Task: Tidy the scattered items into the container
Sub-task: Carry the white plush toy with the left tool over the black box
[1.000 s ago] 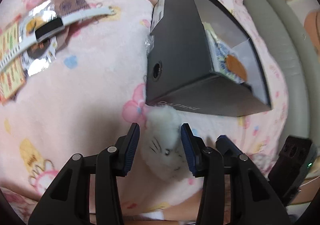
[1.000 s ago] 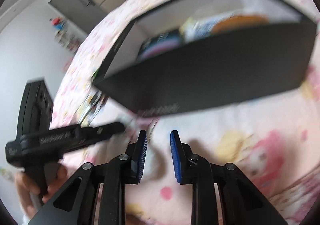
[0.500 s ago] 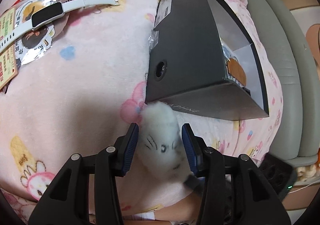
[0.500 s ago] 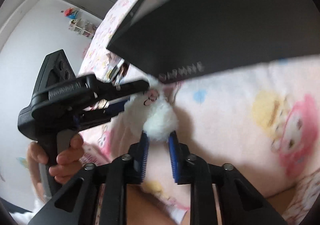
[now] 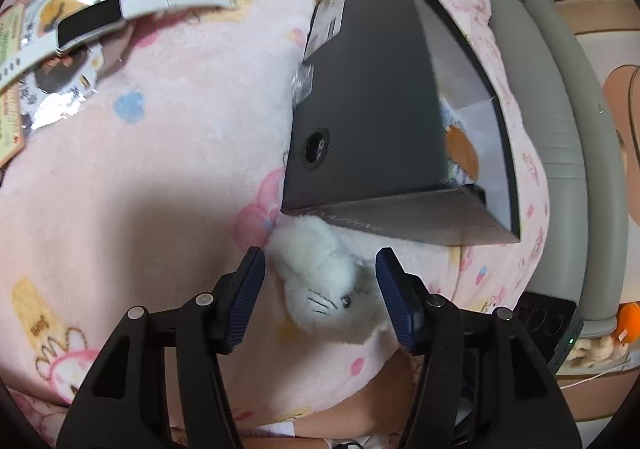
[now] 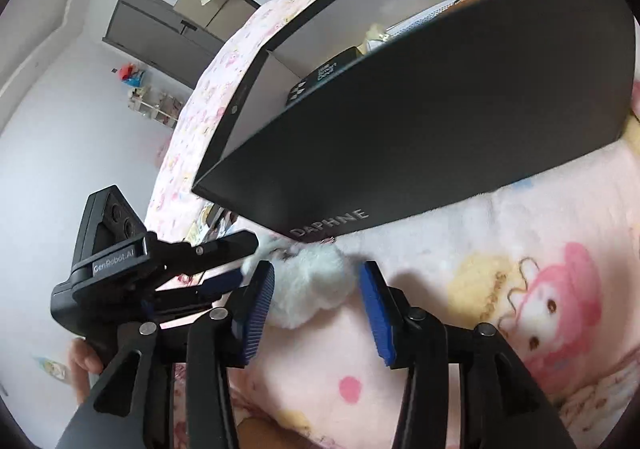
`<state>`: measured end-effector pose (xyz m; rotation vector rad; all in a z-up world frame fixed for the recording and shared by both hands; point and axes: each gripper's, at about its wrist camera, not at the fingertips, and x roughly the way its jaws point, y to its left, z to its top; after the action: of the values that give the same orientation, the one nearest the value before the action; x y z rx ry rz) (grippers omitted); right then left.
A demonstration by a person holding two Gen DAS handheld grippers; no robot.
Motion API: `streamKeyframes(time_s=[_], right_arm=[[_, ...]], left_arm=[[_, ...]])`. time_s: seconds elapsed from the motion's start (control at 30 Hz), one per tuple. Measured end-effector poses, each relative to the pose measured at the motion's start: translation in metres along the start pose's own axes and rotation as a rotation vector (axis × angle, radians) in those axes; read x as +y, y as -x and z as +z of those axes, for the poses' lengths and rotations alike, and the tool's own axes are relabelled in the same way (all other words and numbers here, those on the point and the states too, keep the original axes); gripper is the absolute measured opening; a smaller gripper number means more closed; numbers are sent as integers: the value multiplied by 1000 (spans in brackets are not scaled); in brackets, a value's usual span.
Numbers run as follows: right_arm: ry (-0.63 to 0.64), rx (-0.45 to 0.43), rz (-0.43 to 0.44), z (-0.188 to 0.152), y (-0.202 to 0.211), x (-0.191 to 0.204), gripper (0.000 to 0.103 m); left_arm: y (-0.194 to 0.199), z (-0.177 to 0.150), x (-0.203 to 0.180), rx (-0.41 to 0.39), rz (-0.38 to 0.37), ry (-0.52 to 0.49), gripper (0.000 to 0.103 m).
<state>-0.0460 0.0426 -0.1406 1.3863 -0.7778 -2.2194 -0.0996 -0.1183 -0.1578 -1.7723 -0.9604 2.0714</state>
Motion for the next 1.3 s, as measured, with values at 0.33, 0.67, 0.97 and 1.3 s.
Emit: streamKeyframes(time_s=[0.33,0.67,0.97,1.3], right_arm=[[9,-2,56,-3,-9,-5,24],[96,-161,69,18,82,18,24],[227,-239,-3,114,100,27,24],[252,-139,-147,116,74,-19,24]], left_arm=[[-4,-19,-28,27,-23,-140,47],[33,-31,-103,-43,-183,-303,47],[14,46,-184,-91,-137,-357,47],[-60,47,-179,64,64,-422,48]])
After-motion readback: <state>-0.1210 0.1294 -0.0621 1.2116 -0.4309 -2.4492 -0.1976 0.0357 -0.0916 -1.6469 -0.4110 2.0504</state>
